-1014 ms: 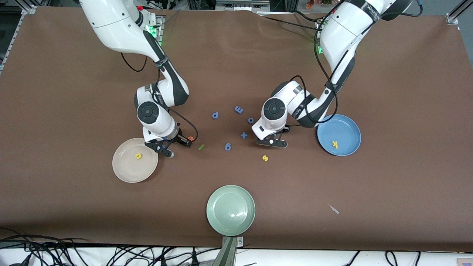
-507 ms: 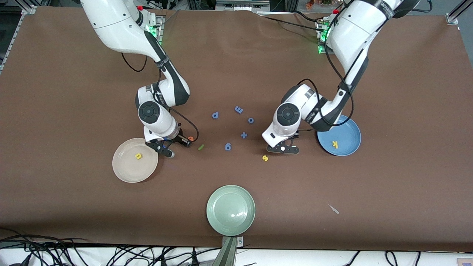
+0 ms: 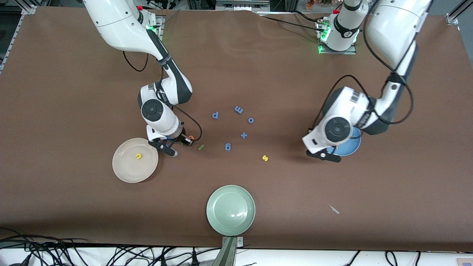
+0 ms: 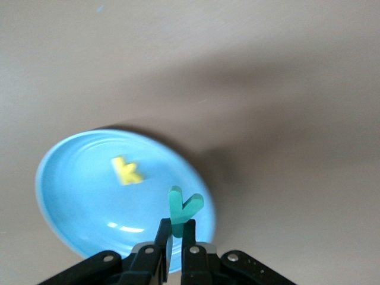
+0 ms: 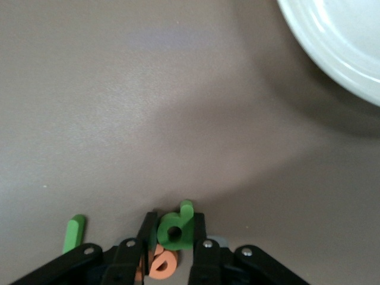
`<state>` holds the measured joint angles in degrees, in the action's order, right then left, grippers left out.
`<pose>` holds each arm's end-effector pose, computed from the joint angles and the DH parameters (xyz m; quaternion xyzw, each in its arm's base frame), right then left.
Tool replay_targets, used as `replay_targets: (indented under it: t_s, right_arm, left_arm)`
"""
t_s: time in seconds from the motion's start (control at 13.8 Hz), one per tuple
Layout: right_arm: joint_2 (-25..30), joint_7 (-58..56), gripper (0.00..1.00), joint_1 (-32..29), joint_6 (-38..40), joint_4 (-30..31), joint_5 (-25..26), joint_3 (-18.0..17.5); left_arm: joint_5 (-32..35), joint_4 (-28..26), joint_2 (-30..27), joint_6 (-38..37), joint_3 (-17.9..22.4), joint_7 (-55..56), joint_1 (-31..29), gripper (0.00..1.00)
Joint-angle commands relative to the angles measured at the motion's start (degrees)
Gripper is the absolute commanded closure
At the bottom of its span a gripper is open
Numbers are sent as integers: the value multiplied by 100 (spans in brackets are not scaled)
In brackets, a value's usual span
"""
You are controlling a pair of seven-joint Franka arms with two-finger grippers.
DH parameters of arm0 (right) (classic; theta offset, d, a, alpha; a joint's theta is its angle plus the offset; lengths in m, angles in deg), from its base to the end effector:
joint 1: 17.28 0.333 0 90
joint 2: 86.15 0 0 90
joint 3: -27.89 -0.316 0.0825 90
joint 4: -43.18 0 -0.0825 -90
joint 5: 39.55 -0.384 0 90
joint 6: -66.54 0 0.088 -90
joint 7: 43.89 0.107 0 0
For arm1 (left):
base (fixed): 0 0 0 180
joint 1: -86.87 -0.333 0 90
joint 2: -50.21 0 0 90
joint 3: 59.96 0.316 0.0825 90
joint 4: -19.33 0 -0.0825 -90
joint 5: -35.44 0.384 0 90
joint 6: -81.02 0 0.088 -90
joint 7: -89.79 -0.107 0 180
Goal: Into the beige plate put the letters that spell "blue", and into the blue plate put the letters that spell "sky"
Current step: 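Drop the d on the white plate while the left gripper drops the v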
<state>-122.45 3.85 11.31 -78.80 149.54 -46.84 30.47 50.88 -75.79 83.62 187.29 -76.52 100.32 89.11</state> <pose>0.5796 0.2830 0.1812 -0.9716 0.2341 -0.0048 0.0338 0.6160 -0.1695 0.2565 -0.9756 0.1230 0.1619 0.0824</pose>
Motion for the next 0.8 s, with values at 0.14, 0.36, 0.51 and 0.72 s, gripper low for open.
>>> replay_targets:
  t_s: [0.14,0.36,0.51,0.72]
  right_arm:
    - [-26,-623,85,7,495,-281,52,303]
    - [88,-1668,85,7,990,-511,43,646]
    - [88,-2196,85,7,1296,-704,43,857]
    - [88,-3224,84,-2,1447,-784,35,1208]
  left_arm:
    - [73,-235,-62,-229,-50,-332,-294,0]
    - [47,-25,-97,-221,-93,-288,-215,0]
    - [-294,326,-106,-221,-225,-288,-224,0]
    - [-779,713,-53,-212,-225,-279,-171,0]
